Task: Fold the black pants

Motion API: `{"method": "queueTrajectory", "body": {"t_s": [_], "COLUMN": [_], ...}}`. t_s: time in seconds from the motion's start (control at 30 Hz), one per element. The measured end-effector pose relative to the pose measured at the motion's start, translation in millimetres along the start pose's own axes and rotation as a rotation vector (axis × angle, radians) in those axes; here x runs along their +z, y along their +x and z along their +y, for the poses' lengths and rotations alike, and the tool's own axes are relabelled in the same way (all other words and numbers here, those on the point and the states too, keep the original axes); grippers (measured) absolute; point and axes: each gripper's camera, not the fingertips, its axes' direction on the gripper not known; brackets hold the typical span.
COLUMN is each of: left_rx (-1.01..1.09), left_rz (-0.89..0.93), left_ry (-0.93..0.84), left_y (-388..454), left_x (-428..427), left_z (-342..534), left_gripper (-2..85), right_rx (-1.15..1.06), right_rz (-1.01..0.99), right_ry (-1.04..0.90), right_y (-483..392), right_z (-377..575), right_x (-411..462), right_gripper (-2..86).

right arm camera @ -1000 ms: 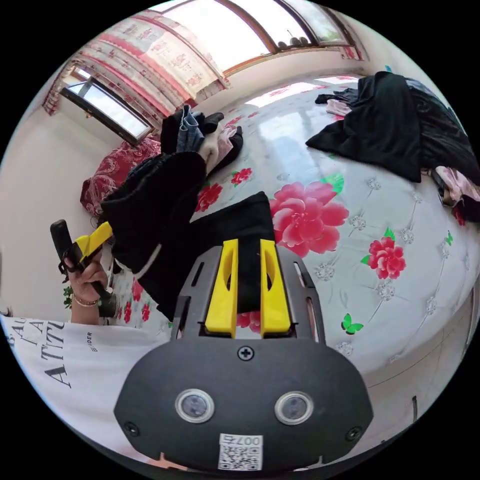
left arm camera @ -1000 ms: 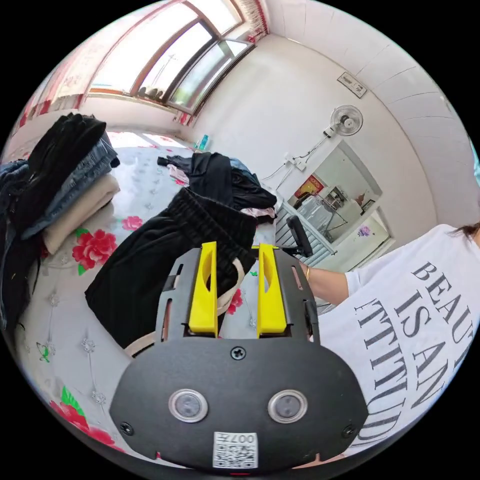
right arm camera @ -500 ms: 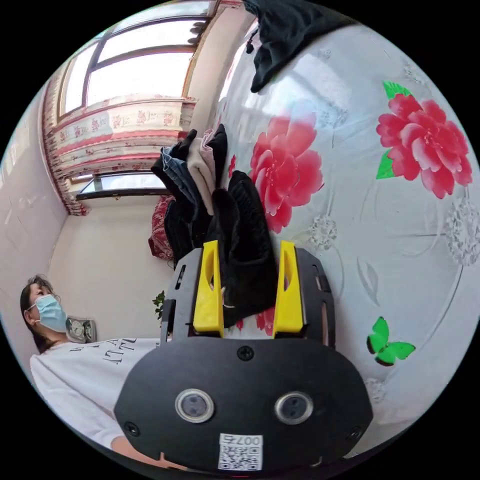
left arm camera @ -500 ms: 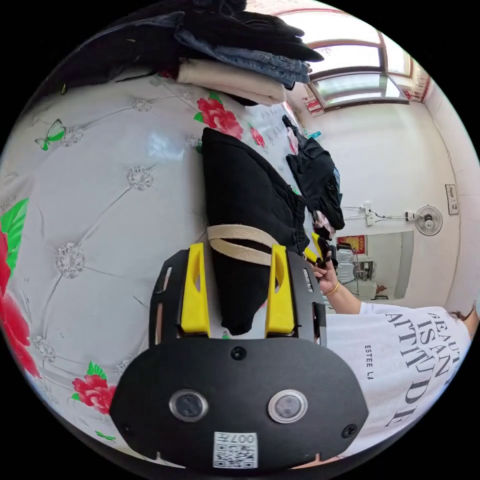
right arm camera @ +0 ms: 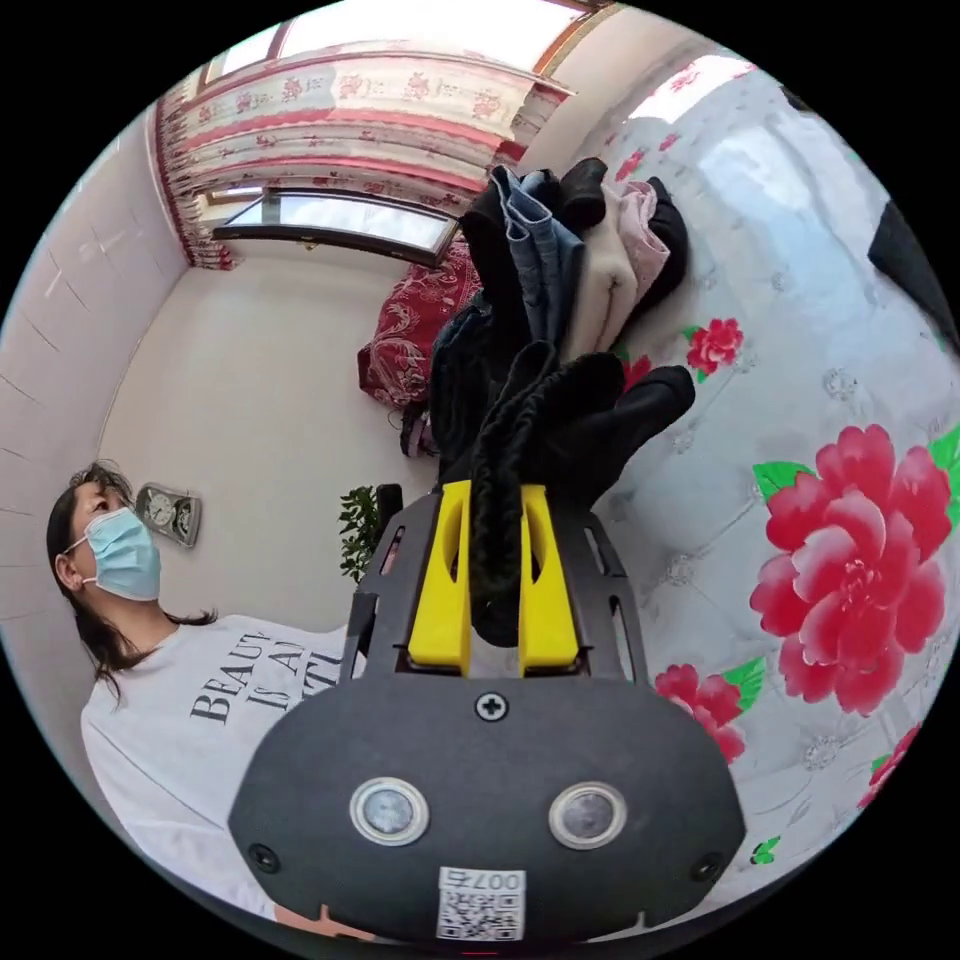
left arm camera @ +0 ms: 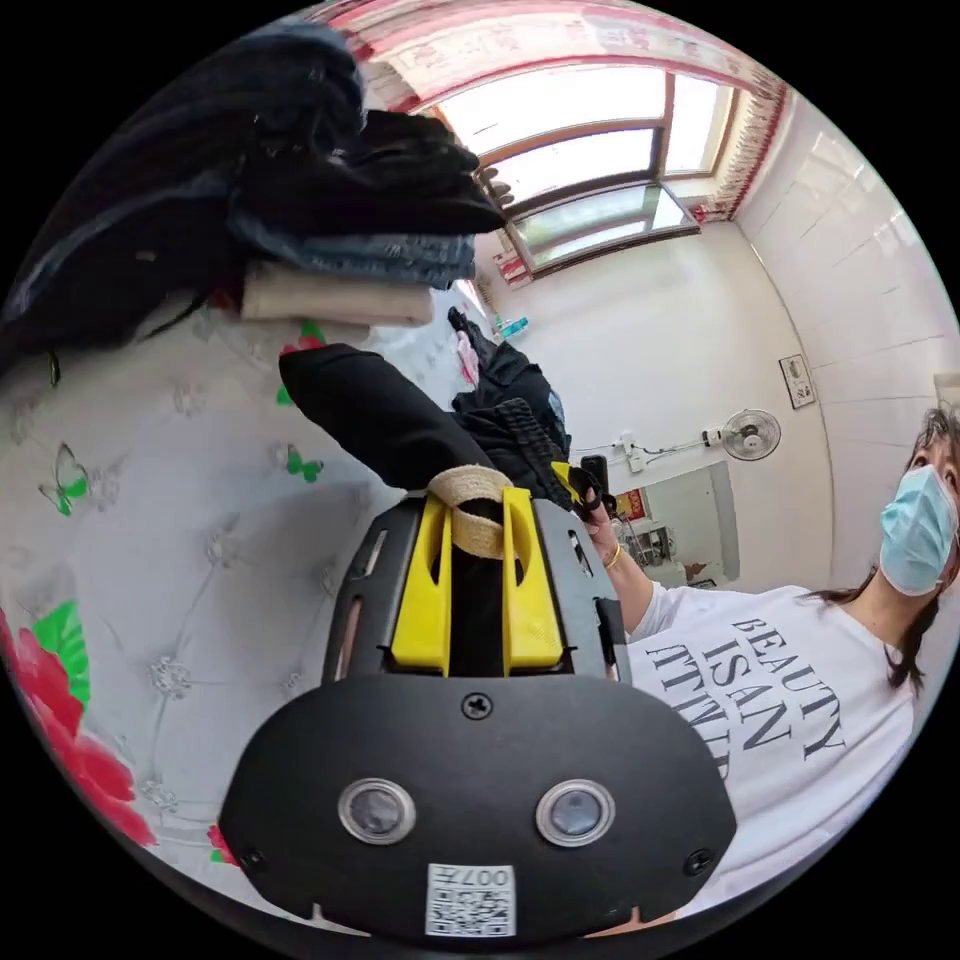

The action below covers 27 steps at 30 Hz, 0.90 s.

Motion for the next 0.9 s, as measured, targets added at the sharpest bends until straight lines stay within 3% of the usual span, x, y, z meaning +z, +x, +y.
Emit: {"method": "queueTrajectory", "body": {"t_s": [0.23, 0.33, 0.4, 0.5, 0.7, 0.8, 0.9], "left_rx": [0.183, 0.108, -0.01, -0.032, -0.125, -0.131, -0.07], "left_rz": [-0.213, -0.45, -0.689, -0.848, -0.81, -0.793, -0.839], "left_ry": [0.302, 0.371, 0.413, 0.365, 0.06, -0.097, -0.194], "left_y": [87.3, 91.3, 72.5, 43.5, -11.6, -1.0, 22.6], "left_x": [-186.3, -246.2, -265.4, -240.4, -99.2, -33.7, 12.2], "left_z": [-104.8, -140.8, -133.4, -85.0, 45.1, 78.6, 76.0], "left_gripper": [8.5, 9.5, 8.4, 7.9, 7.6, 7.3, 6.6], "right_rx": [-0.322, -0.334, -0.355, -0.384, -0.323, -0.273, -0.237], "right_rz": [-0.122, -0.023, 0.178, 0.37, 0.814, 0.952, 1.015], "right_ry": [-0.013, 0.013, 0.023, -0.09, -0.506, -0.576, -0.481], "right_y": [-178.4, -227.8, -241.7, -222.4, -108.8, -85.4, -88.5], "right_z": [-165.6, -220.5, -225.9, -182.3, -14.4, 44.2, 62.8], "right_x": [106.3, 176.9, 228.5, 287.2, 335.7, 312.6, 278.5], "right_gripper": [5.3, 6.0, 5.7, 5.3, 3.4, 2.6, 1.4]}}
